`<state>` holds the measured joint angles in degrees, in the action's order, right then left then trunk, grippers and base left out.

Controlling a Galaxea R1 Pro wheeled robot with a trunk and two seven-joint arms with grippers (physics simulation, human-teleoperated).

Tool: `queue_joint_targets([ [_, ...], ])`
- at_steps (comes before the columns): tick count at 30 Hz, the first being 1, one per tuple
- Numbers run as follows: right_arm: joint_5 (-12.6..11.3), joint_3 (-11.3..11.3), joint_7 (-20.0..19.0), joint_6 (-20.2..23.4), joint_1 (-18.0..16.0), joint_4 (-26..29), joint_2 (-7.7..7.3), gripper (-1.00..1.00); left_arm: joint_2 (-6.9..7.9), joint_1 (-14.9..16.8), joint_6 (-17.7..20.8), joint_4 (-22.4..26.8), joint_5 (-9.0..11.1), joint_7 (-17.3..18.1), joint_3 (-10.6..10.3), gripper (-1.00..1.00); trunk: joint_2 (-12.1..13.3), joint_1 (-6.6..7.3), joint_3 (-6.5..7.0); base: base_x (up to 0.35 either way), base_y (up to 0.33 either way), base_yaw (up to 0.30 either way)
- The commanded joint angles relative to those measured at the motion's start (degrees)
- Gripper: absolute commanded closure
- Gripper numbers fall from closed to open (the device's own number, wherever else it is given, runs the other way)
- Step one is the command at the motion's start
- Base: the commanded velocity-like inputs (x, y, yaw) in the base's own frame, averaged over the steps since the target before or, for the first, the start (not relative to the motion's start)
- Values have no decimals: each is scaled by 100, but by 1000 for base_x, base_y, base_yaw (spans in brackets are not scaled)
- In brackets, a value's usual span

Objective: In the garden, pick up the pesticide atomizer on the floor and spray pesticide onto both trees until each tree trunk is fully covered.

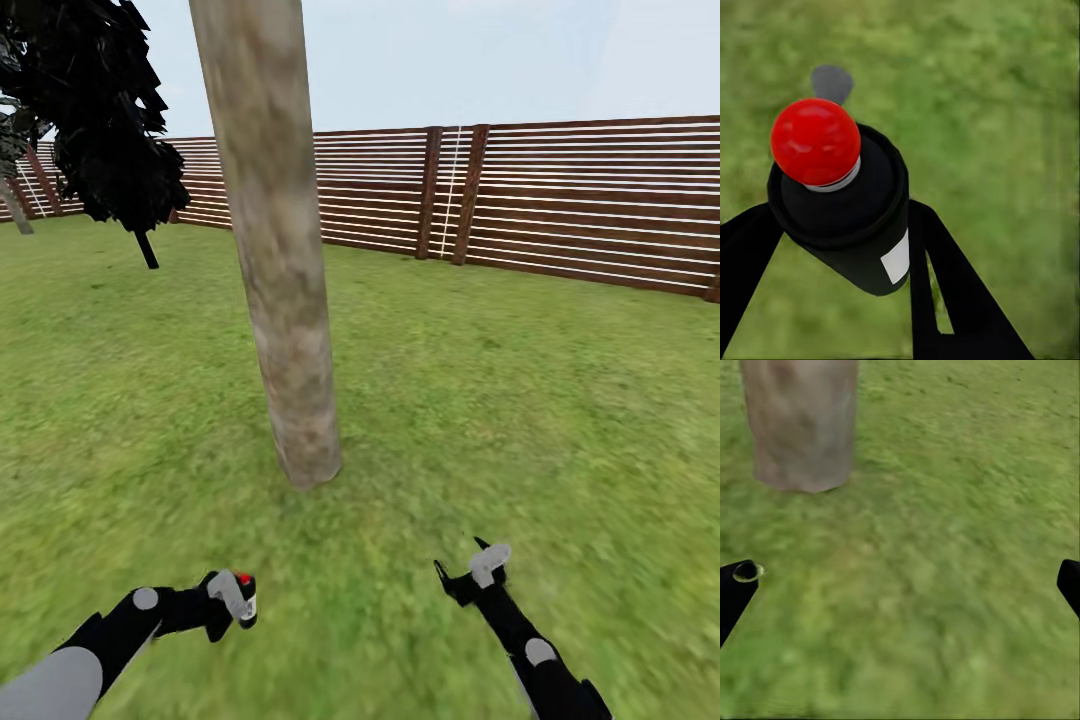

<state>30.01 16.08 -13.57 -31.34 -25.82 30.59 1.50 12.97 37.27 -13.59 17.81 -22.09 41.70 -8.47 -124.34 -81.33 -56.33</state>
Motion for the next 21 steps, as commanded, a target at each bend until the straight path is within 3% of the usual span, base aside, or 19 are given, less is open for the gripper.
queue_joint_targets([
  [1,183,-1,-244,142,-111,8,4,-100,-15,66,140,5,-122,294,4,100,0,0,-1,0,0,0],
  [4,739,-8,-990,312,-268,13,62,-100,-38,156,355,167,-385,873,3,100,0,0,-1,0,0,0],
  [6,923,-8,-1636,327,-298,61,227,-100,-33,170,481,352,-464,1261,3,100,0,0,-1,0,0,0],
  [8,978,-9,-1864,335,-307,177,410,-100,-32,174,621,459,-500,1628,-1,100,0,0,-1,0,0,0],
  [10,989,-9,-1930,343,-316,240,504,-100,-31,180,698,547,-583,1764,-4,100,0,0,-1,0,0,0],
  [12,985,-15,-1957,347,-416,258,566,-100,-48,183,1014,787,-907,1929,0,100,0,0,-1,0,0,0],
  [15,988,-129,-2178,349,-485,260,625,-100,-137,184,1255,1008,-1135,2108,3,100,0,0,-1,0,0,0],
  [16,988,-286,-2322,353,-494,261,637,100,-162,184,1280,1041,-1179,2128,3,100,0,0,-1,0,0,0],
  [18,983,-528,-2461,356,-504,260,647,100,-230,184,1300,1066,-1275,2148,3,100,0,0,-1,0,0,0],
  [21,987,-627,-2555,356,-511,258,650,100,-402,184,1322,1074,-1610,2151,3,100,0,0,-1,0,0,0],
])
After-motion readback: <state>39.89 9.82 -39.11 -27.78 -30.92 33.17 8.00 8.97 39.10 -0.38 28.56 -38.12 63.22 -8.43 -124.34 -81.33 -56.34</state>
